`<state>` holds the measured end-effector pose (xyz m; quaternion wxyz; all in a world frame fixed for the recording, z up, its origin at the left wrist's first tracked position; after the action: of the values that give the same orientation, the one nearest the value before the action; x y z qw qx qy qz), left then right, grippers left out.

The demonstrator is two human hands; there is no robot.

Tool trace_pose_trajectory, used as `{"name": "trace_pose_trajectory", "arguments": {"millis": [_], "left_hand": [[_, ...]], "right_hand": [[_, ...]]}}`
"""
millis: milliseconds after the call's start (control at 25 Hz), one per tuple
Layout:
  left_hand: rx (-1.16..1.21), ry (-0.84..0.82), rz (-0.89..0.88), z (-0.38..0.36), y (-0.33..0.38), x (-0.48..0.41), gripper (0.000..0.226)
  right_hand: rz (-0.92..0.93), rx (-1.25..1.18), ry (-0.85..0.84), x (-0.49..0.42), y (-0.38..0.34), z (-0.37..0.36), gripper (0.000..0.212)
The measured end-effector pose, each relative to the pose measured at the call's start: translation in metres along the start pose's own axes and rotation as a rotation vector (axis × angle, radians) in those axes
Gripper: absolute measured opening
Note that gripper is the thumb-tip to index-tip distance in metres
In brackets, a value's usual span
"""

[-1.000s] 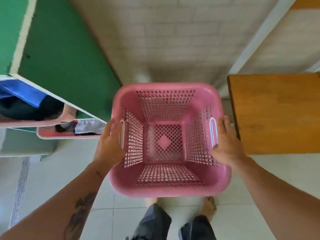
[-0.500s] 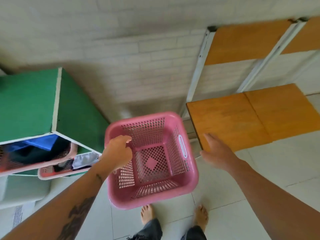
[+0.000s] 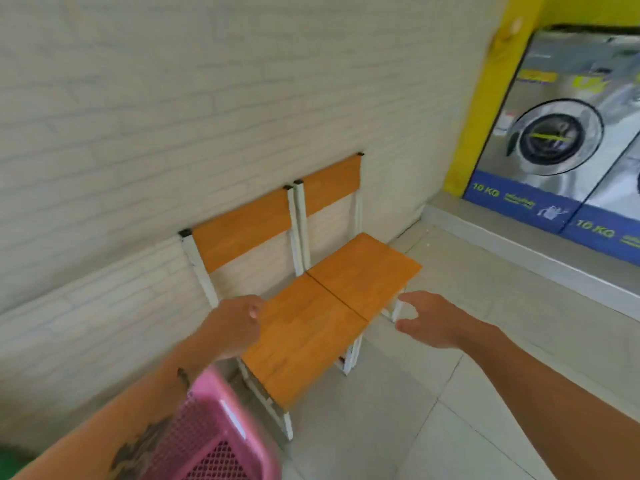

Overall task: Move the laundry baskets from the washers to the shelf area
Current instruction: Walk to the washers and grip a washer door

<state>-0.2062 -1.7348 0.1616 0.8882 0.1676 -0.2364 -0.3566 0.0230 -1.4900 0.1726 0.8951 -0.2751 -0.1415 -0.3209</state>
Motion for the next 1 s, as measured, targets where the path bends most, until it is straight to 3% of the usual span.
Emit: {"name": "trace_pose_trajectory", "arguments": {"millis": [240, 400, 680, 840, 1000], "left_hand": [[-0.092, -0.045, -0.266, -0.025, 0.247, -0.055, 0.025], [0.015, -0.042, -0.385, -0.055, 0.379, -0.091, 0.031], [0.057, -0.100, -0.551, -0.104, 0.553, -0.180, 0.033], [0.108, -0.109, -0.622, -0.132, 0.629, -0.250, 0.023], [0.027, -0.135, -0.702, -0.150, 0.710, -0.335, 0.028]], "right_hand": [[-0.157, -0.079, 0.181, 0.070, 0.173, 0.127, 0.068], [-0.265, -0.089, 0.264, 0.114, 0.275, 0.191, 0.066], [-0.466, -0.193, 0.380, 0.148, 0.419, 0.274, 0.062], [-0.546, -0.181, 0.419, 0.131, 0.480, 0.326, 0.058], [-0.636, -0.174, 0.442, 0.097, 0.535, 0.383, 0.057]]}}
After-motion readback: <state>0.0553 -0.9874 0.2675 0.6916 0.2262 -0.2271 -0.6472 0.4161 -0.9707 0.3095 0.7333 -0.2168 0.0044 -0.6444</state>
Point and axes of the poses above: each hand's wrist, its own x-axis away from the middle knuckle, its own z-axis out of the back of the hand, y = z × x, the point moved 7 cm from there along -x, towards the middle knuckle, and after that the axes turned 5 degrees about -y, right-handed, at the moved point
